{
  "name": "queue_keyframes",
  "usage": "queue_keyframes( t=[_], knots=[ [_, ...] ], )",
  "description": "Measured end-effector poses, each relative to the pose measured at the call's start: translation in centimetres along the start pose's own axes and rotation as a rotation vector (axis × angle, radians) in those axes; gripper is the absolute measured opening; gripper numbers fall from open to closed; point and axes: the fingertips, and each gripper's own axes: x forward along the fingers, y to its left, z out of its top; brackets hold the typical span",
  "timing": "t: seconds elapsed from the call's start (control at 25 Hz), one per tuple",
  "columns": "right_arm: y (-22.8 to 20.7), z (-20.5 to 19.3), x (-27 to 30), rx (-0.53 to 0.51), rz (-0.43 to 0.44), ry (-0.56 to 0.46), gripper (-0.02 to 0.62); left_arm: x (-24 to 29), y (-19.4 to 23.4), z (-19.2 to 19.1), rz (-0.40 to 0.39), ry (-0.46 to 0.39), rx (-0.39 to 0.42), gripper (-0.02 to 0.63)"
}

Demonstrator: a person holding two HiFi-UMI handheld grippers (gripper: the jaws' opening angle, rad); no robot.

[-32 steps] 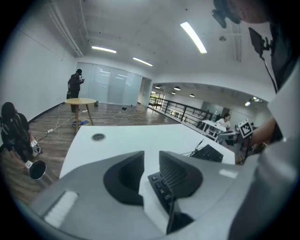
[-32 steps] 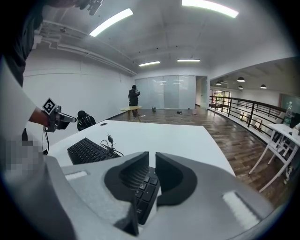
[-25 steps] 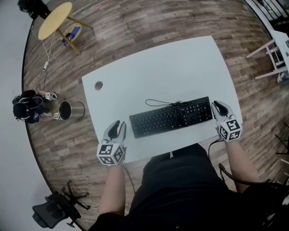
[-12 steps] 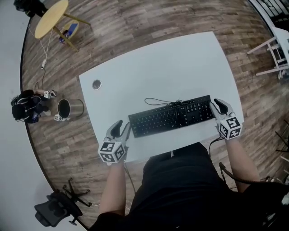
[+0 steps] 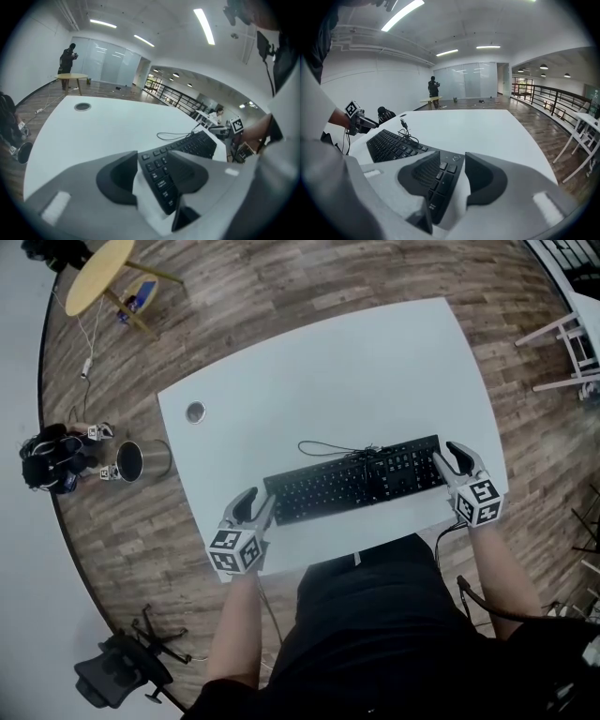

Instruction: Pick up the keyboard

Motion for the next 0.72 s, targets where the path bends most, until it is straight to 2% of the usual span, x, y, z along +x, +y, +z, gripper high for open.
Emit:
queue_keyframes(
  t=[0.44,0.72],
  knots=[
    [0.1,-1.0,0.1,0.025,0.037,0.03,0.206,0.9,0.0,-2.5,-0.029,0.073,-0.063,0.229],
    [0.5,-1.9,0.7,0.046,0.086,0.063,0.229,1.3,-0.2,-3.0,-0.044,0.108,-0.074,0.231]
  ],
)
